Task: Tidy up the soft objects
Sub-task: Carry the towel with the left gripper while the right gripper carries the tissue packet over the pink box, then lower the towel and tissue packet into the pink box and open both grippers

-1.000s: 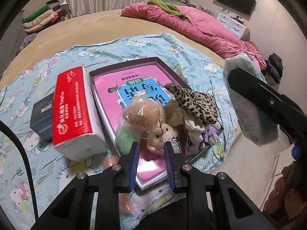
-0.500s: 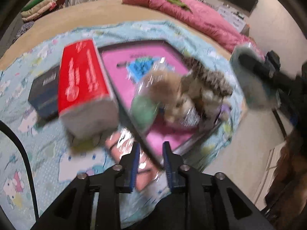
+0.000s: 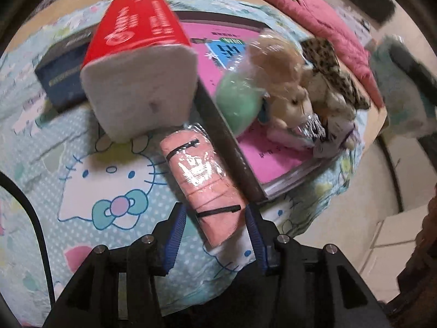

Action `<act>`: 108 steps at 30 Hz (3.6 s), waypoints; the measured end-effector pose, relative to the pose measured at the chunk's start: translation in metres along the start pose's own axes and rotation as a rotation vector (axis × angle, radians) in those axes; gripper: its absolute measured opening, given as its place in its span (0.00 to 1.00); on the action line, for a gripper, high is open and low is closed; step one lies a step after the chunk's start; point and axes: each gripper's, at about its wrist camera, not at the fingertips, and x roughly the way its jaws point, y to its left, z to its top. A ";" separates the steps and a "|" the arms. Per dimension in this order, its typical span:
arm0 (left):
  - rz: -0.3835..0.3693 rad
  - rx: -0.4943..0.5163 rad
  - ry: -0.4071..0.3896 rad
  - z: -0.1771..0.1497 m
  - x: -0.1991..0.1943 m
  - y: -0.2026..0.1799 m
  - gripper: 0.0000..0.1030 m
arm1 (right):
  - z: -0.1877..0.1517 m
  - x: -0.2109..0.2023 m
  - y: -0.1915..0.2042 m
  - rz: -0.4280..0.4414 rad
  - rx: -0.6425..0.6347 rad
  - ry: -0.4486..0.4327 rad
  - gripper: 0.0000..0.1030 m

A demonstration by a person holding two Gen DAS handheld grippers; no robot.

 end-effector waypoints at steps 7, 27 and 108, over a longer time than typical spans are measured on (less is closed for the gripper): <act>-0.090 -0.152 -0.006 0.006 0.007 0.025 0.42 | -0.002 0.004 0.003 -0.003 -0.008 0.008 0.44; -0.097 -0.104 -0.138 0.010 -0.050 -0.013 0.13 | 0.000 0.009 0.015 -0.033 -0.071 0.005 0.44; -0.006 0.034 -0.127 0.026 -0.038 -0.050 0.58 | 0.003 -0.007 -0.003 -0.129 -0.035 -0.109 0.76</act>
